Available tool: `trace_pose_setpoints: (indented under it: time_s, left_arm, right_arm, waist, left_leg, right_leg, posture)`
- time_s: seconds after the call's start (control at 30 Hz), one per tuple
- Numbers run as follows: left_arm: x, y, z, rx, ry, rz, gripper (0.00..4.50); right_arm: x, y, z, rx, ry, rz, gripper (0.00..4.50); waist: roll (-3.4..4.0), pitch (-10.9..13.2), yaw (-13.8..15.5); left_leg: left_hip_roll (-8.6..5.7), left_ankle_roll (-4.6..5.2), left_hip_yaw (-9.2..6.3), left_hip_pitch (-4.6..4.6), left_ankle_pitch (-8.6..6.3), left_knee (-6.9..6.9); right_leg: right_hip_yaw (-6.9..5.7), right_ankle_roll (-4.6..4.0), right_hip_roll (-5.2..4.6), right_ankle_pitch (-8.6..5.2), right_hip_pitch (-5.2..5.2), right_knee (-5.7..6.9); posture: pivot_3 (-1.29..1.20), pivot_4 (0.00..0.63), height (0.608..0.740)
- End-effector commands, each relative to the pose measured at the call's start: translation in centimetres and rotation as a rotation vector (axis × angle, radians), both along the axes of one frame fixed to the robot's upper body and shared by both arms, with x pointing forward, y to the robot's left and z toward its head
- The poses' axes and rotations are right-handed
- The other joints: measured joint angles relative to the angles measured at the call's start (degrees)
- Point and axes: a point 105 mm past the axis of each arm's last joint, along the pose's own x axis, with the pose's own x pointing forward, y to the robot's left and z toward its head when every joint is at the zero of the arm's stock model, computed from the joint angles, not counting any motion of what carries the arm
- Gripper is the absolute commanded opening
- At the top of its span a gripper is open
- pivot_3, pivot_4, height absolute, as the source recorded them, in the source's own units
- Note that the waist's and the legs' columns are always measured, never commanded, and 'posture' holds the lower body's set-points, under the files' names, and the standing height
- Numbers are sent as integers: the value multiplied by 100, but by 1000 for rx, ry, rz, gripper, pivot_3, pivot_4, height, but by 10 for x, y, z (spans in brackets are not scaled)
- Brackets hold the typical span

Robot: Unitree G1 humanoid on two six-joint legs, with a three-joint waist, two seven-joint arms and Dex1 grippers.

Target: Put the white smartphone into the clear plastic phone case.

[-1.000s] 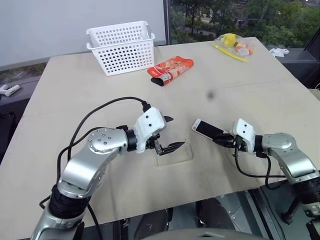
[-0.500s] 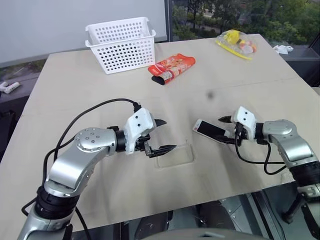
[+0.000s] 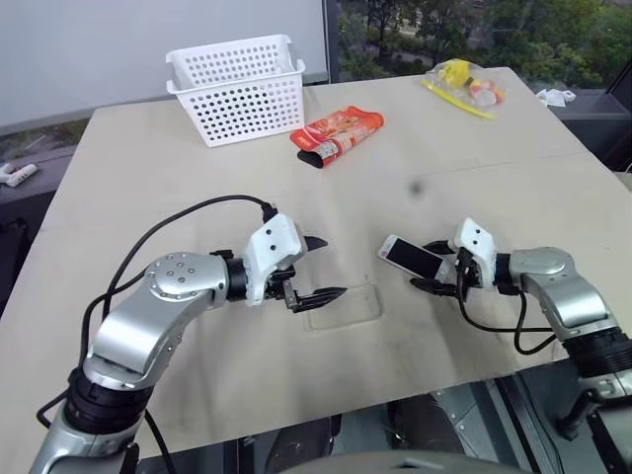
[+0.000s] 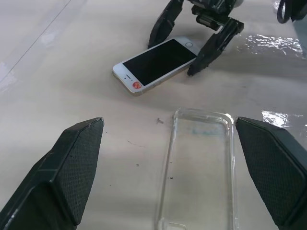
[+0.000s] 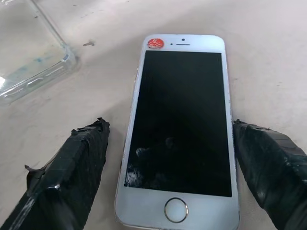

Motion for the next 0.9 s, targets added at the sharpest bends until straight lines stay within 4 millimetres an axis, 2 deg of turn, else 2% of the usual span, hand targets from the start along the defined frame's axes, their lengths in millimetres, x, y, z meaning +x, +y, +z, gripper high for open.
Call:
trace_pose_setpoints:
  time_s: [0.03,0.17,0.27,0.33,0.47,0.57,0.6,0.67,0.8,0.83,0.9]
  left_arm:
    - [-4,-4,9,-7,-37,-32,4483]
    - [-4,-4,9,-6,-37,-37,4483]
    - [-4,-4,9,-5,-37,-39,4483]
    - [-5,-4,9,-5,-37,-41,4483]
    - [-4,-2,10,-11,-28,-40,4483]
    - [-2,4,11,-7,-27,-58,4483]
    - [0,7,12,-7,-27,-62,4483]
    - [8,16,14,5,-40,-56,4483]
    - [12,18,19,-4,-32,-115,4483]
    - [11,17,19,-1,-25,-136,3976]
    - [9,12,15,10,-12,-183,3350]
  right_arm:
    - [-6,-4,-28,9,66,-48,4163]
    - [-11,-7,-52,15,78,-90,2968]
    - [-16,-8,-68,-16,84,-95,2968]
    - [-16,-7,-68,-9,77,-95,2968]
    - [-8,-3,-40,17,22,-42,2968]
    - [-2,11,1,56,-27,73,2968]
    - [-3,15,8,60,-32,102,2968]
    - [-15,27,26,71,-31,254,2968]
    - [-27,38,39,-47,-50,460,2968]
    - [-30,41,41,-70,-51,500,2968]
    - [-34,49,44,-92,-62,558,2968]
  waist:
    - [-1,-1,-3]
    - [-10,-9,6]
    - [-30,-25,-4]
    - [-43,-37,-1]
    - [-55,-49,2]
    - [-35,-35,-1]
    - [-29,-31,-1]
    - [-24,-28,2]
    - [4,-8,7]
    - [4,-7,9]
    - [4,-6,11]
  left_leg:
    - [0,2,1,7,-1,0]
    - [1,23,3,32,-13,1]
    - [5,24,6,75,-15,-7]
    - [7,24,6,87,-15,-7]
    - [9,24,2,97,-15,-4]
    - [9,25,4,92,-15,-4]
    - [8,25,7,83,-15,-4]
    - [11,24,6,70,-15,-10]
    - [10,20,6,16,-12,-9]
    - [9,5,6,1,-2,-6]
    - [6,-3,5,-7,1,-5]
  right_leg:
    - [1,0,0,0,5,0]
    - [3,-3,3,2,23,2]
    - [3,-3,4,0,62,0]
    - [3,-3,7,-1,79,0]
    - [0,-6,8,-3,93,-2]
    - [0,-3,8,-1,90,-2]
    - [-1,-3,8,-1,77,-2]
    - [-2,-5,10,-1,60,-2]
    - [-6,-4,9,1,6,-1]
    - [-10,-3,8,2,-6,-2]
    - [-10,-3,2,2,-9,-5]
  posture:
    - [0,150,740]
    - [0,150,740]
    - [0,150,740]
    - [0,150,740]
    - [0,150,740]
    - [0,150,740]
    - [0,150,740]
    - [0,150,740]
    - [0,150,740]
    - [0,150,740]
    - [0,150,740]
